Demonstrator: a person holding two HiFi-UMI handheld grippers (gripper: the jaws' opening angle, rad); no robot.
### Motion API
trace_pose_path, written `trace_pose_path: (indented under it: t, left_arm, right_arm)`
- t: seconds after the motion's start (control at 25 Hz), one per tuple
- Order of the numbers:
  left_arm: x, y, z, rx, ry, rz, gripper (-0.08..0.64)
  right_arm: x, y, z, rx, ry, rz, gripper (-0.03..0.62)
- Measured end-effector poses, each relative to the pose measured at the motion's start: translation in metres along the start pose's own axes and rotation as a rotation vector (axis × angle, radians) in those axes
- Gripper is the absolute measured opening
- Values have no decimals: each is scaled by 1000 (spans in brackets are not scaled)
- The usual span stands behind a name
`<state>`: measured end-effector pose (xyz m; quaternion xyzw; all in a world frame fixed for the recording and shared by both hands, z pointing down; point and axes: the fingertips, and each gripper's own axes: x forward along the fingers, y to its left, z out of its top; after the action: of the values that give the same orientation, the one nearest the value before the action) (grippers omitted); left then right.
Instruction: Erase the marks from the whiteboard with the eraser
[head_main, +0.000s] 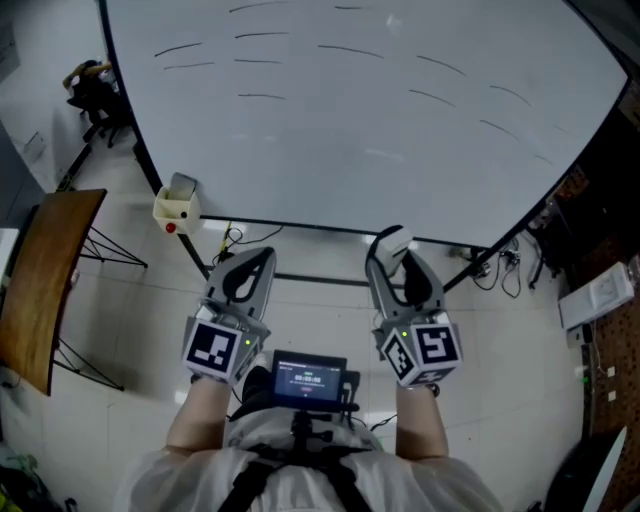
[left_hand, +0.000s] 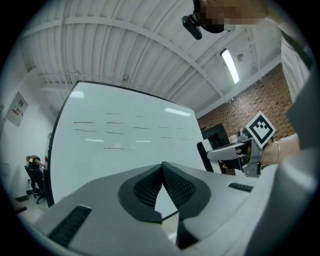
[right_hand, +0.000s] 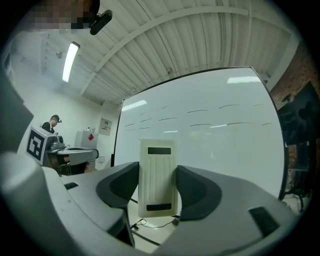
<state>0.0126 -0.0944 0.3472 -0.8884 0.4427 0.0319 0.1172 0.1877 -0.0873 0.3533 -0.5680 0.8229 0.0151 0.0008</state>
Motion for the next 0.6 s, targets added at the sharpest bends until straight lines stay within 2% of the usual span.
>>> trace_pose_path:
  t: [0.24, 0.6]
  left_arm:
    - [-23, -46, 9, 18, 26, 17, 6]
    - [-29, -48, 15, 44, 42, 5, 6]
  right_arm:
    - [-47, 0, -9, 20, 18, 41, 239]
    - [-58, 2, -3, 54, -11, 21, 239]
